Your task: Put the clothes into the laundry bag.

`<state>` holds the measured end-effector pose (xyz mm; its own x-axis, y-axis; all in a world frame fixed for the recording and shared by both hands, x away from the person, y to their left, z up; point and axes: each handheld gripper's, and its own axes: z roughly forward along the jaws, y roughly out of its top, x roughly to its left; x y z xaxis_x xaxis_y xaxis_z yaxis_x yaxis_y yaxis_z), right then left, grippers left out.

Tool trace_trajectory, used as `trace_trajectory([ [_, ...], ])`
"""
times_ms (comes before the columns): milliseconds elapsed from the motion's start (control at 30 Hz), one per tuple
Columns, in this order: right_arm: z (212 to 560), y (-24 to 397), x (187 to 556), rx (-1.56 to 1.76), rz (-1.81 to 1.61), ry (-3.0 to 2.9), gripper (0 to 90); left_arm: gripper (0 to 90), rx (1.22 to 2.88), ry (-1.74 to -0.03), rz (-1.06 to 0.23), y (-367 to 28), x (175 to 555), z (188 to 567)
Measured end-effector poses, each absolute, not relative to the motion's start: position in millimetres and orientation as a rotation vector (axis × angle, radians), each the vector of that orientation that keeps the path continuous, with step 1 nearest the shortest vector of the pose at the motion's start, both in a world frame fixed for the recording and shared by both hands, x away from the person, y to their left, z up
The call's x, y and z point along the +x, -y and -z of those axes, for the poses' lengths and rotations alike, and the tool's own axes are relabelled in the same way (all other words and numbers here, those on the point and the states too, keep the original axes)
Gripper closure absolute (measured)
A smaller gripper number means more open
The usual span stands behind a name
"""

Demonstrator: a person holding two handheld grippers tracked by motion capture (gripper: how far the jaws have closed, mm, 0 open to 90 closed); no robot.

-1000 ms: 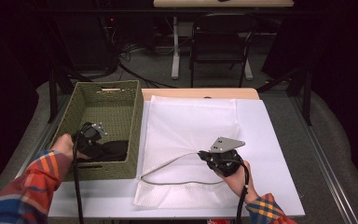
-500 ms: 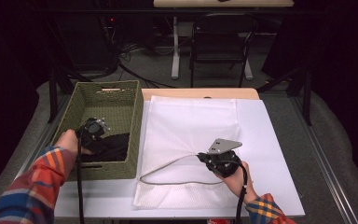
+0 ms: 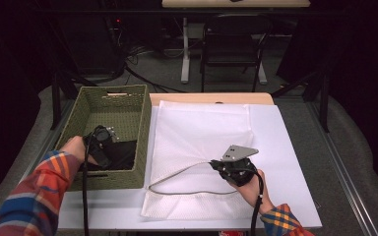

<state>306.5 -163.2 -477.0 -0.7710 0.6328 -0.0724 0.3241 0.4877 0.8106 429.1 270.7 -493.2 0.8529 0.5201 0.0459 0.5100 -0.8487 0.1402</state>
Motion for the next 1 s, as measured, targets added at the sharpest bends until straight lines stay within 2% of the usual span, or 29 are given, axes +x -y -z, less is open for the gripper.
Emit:
trace_trajectory([
  [100, 477, 163, 307, 0.802, -1.18, -2.375, 88.3, 7.0, 2.922, -0.803, -0.097, -270, 432, 499],
  [300, 477, 165, 307, 0.806, -1.181, -2.377, 88.3, 23.9, 2.942, -0.761, -0.069, -269, 434, 502],
  [533, 476, 166, 307, 0.813, -1.184, -2.37, 88.4, 56.4, 2.923, -0.732, -0.059, -270, 433, 500],
  [667, 475, 166, 306, 0.811, -1.183, -2.366, 88.4, 60.9, 2.926, -0.725, -0.096, -269, 429, 497],
  [1000, 474, 167, 306, 0.815, -1.185, -2.357, 88.4, 61.7, 2.916, -0.706, -0.188, -267, 417, 483],
])
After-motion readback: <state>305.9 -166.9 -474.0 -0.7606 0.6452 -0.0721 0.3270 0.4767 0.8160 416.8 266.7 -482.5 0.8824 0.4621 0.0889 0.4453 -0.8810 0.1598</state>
